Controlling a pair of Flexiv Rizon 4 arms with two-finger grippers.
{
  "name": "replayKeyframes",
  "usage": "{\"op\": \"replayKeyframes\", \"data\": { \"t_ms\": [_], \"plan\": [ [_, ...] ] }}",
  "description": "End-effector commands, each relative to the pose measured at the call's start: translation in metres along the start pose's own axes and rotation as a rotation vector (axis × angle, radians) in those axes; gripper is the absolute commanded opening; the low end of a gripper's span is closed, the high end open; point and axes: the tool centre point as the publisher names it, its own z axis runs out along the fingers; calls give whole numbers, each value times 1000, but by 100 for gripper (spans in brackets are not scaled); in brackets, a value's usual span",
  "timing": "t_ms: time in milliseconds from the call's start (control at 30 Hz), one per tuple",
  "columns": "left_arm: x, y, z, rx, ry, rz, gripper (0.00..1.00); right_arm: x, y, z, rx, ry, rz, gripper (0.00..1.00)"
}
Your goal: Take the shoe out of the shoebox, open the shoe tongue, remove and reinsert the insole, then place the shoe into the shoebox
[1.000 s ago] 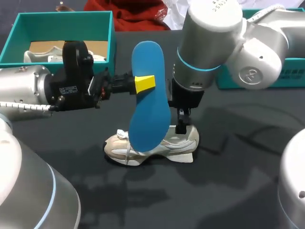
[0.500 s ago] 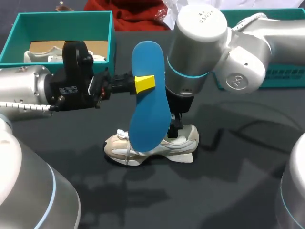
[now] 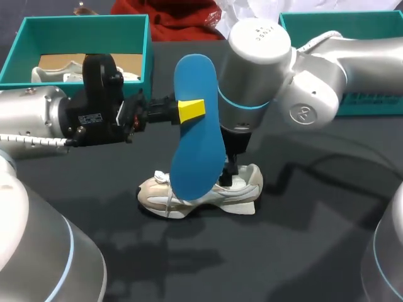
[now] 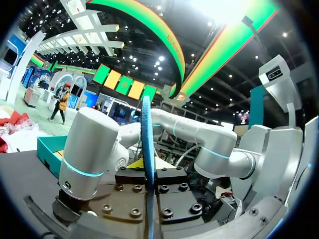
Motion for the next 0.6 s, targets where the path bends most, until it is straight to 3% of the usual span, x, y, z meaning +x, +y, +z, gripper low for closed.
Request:
{"op": "replayKeyframes", "data": {
  "t_ms": [33, 200, 267, 367, 533, 600],
  "plan": [
    [7, -3, 8, 4, -17, 1, 0, -3, 7, 8, 31, 11, 0, 98],
    [7, -3, 8, 4, -17, 1, 0, -3, 10, 13, 64, 39, 3, 95],
    [7, -3, 8, 4, -17, 1, 0, -3, 10, 15, 68, 46, 6, 88],
    [7, -3, 8, 4, -17, 1, 0, -3, 11, 17, 72, 54, 9, 65],
    [7, -3, 8, 4, -17, 1, 0, -1, 14, 20, 74, 68, 2, 41],
    [7, -3, 8, 4, -17, 1, 0, 0, 14, 21, 77, 74, 0, 24]
  ]
}}
